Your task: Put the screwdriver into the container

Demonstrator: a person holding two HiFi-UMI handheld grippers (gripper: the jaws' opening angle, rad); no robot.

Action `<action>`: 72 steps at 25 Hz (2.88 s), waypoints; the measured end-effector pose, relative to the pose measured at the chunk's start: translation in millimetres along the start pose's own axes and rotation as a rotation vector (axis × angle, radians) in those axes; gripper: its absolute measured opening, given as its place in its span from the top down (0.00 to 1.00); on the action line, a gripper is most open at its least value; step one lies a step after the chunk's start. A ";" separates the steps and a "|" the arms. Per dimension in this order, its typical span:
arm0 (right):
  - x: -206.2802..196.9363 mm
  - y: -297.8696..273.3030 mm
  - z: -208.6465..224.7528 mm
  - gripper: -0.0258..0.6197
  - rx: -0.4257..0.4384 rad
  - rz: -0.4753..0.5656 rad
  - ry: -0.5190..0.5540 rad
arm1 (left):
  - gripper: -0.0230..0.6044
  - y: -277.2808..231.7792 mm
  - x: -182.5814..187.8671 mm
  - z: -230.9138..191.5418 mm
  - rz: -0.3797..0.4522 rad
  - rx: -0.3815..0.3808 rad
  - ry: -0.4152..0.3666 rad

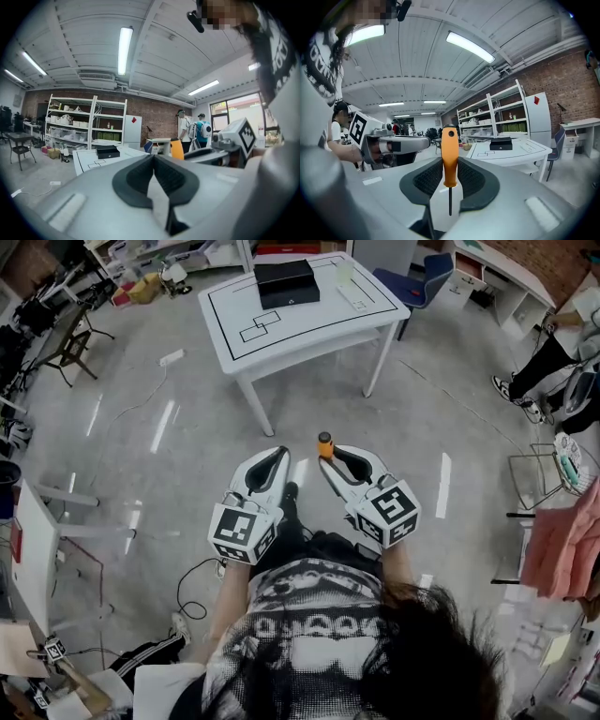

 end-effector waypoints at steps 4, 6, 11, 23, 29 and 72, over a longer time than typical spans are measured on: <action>1.1 -7.0 11.3 0.81 -0.004 0.008 -0.005 | 0.96 -12.2 -0.2 -5.5 -0.003 -0.004 -0.004; 1.9 -13.0 17.9 0.81 -0.006 0.006 -0.008 | 0.96 -18.9 0.0 -11.1 -0.006 -0.004 -0.001; 2.1 -36.1 36.1 0.81 -0.014 -0.013 -0.022 | 0.96 -38.0 -4.6 -33.1 -0.024 -0.008 0.017; 15.0 -157.4 100.0 0.81 -0.027 -0.061 -0.033 | 0.96 -113.5 -11.7 -148.0 -0.052 -0.014 0.042; 33.2 -225.7 127.1 0.81 -0.046 -0.067 -0.033 | 0.96 -149.9 -1.6 -214.1 -0.050 -0.031 0.057; 54.0 -399.3 258.1 0.81 -0.063 -0.134 -0.016 | 0.96 -304.1 -12.6 -376.7 -0.081 -0.063 0.126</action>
Point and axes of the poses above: the fingertips, and each gripper's own axes: y backward along the fingers, z to its right, x out of its top, the point moved 6 cm from there along y, backward along the fingers, and after that the axes turned 4 degrees about z, right-handed, at the moved point
